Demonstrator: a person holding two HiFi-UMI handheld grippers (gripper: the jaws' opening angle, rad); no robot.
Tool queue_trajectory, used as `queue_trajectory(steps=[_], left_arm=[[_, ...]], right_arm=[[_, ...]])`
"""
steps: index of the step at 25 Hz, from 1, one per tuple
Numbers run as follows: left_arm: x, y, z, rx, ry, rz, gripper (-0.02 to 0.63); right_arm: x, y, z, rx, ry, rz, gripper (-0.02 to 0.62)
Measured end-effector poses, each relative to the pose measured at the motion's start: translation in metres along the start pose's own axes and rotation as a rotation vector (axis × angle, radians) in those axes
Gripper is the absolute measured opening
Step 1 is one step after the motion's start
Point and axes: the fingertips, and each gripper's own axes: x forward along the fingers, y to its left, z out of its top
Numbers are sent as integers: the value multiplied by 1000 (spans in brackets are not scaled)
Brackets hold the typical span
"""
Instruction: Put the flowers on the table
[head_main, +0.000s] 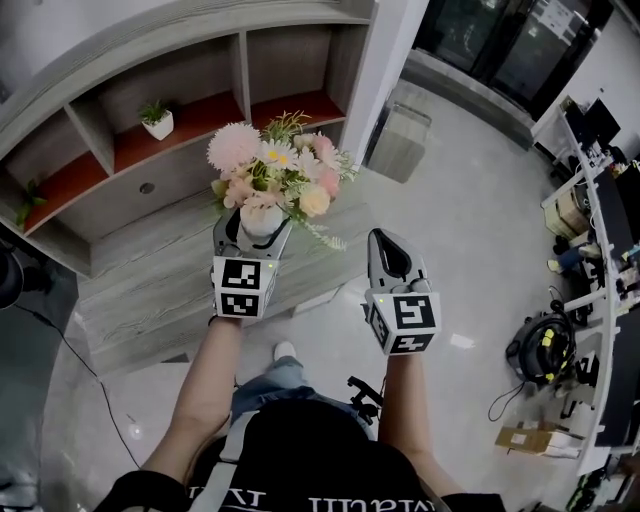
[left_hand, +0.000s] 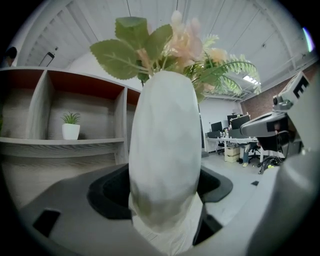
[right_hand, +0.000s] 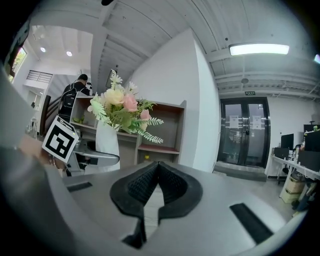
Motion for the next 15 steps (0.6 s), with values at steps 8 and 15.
queue_trajectory(steps=[8, 15], left_arm=[[57, 2, -37, -32, 23, -64, 373], [79, 8, -64, -32, 35, -71, 373]], right_arm=[[54, -21, -28, -6, 56, 12, 15], [85, -17, -39, -12, 92, 41, 15]])
